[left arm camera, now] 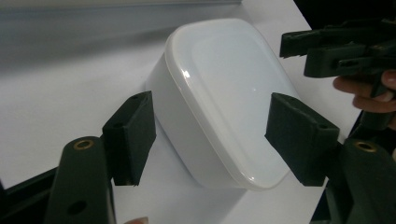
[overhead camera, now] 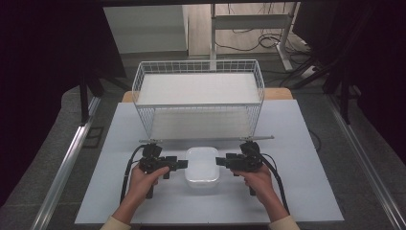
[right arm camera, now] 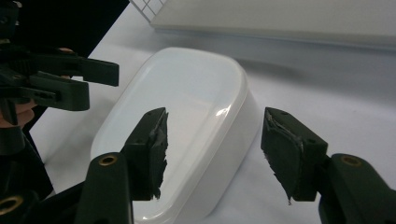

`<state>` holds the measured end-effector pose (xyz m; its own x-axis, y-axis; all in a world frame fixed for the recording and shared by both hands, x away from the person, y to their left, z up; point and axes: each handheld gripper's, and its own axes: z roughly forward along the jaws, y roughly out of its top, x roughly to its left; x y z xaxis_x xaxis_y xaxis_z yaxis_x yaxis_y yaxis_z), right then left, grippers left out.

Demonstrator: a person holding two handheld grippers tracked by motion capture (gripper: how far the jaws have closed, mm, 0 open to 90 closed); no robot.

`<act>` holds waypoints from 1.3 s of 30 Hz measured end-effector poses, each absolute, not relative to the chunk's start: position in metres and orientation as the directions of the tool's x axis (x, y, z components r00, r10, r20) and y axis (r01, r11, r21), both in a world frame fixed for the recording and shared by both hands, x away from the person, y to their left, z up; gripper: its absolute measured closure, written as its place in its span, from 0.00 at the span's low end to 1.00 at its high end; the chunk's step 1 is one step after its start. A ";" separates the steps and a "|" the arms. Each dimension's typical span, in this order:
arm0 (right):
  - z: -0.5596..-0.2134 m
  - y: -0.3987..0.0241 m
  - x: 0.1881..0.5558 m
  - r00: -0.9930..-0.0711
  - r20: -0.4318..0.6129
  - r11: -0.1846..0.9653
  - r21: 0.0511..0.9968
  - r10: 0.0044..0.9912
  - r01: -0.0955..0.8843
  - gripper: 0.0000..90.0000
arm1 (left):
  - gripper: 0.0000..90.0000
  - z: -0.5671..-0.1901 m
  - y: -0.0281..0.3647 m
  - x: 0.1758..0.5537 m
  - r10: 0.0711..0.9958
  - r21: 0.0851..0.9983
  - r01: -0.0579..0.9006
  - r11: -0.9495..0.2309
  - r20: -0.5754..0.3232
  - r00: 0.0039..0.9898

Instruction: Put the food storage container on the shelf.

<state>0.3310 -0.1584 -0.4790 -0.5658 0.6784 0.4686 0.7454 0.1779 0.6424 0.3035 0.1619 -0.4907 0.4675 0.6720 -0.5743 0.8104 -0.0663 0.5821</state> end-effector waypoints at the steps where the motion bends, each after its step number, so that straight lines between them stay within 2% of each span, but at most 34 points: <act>1: -0.481 -0.158 0.331 -0.562 0.475 0.175 0.638 0.677 0.750 0.47 | 0.37 -0.492 0.162 0.304 0.668 0.577 0.815 -0.058 -0.584 0.461; 9: -0.488 -0.155 0.331 -0.544 0.508 0.160 0.616 0.668 0.771 0.52 | 0.38 -0.494 0.163 0.305 0.630 0.562 0.826 -0.035 -0.629 0.455; 16: -0.494 -0.155 0.332 -0.525 0.539 0.146 0.593 0.658 0.792 0.56 | 0.43 -0.502 0.159 0.309 0.615 0.520 0.853 -0.034 -0.662 0.428; 17: -0.496 -0.155 0.332 -0.516 0.549 0.139 0.584 0.657 0.800 0.57 | 0.44 -0.506 0.161 0.310 0.590 0.504 0.863 -0.009 -0.694 0.412; 19: -0.498 -0.156 0.333 -0.508 0.567 0.129 0.576 0.648 0.807 0.58 | 0.48 -0.509 0.162 0.309 0.594 0.504 0.864 0.019 -0.700 0.395; 30: -0.501 -0.158 0.332 -0.476 0.629 0.092 0.542 0.614 0.835 0.69 | 0.62 -0.514 0.155 0.307 0.589 0.487 0.873 0.003 -0.706 0.392; 32: -0.498 -0.159 0.329 -0.470 0.628 0.089 0.539 0.620 0.838 0.72 | 0.68 -0.512 0.156 0.305 0.593 0.489 0.872 0.013 -0.706 0.388; 33: -0.498 -0.159 0.329 -0.470 0.628 0.089 0.539 0.620 0.838 0.72 | 0.68 -0.511 0.156 0.304 0.595 0.493 0.870 0.020 -0.705 0.387; 34: -0.498 -0.160 0.329 -0.466 0.634 0.085 0.535 0.618 0.841 0.74 | 0.74 -0.511 0.158 0.302 0.592 0.499 0.866 0.035 -0.709 0.384; 39: -0.496 -0.163 0.326 -0.461 0.650 0.077 0.529 0.604 0.845 0.78 | 0.78 -0.510 0.161 0.299 0.573 0.503 0.864 0.041 -0.720 0.392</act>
<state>0.3263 -0.1633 -0.4962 -0.4614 0.6043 0.6496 0.8453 0.0771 0.5286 0.2986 0.1609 -0.5095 0.3916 0.5727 -0.7202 0.8636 0.0415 0.5025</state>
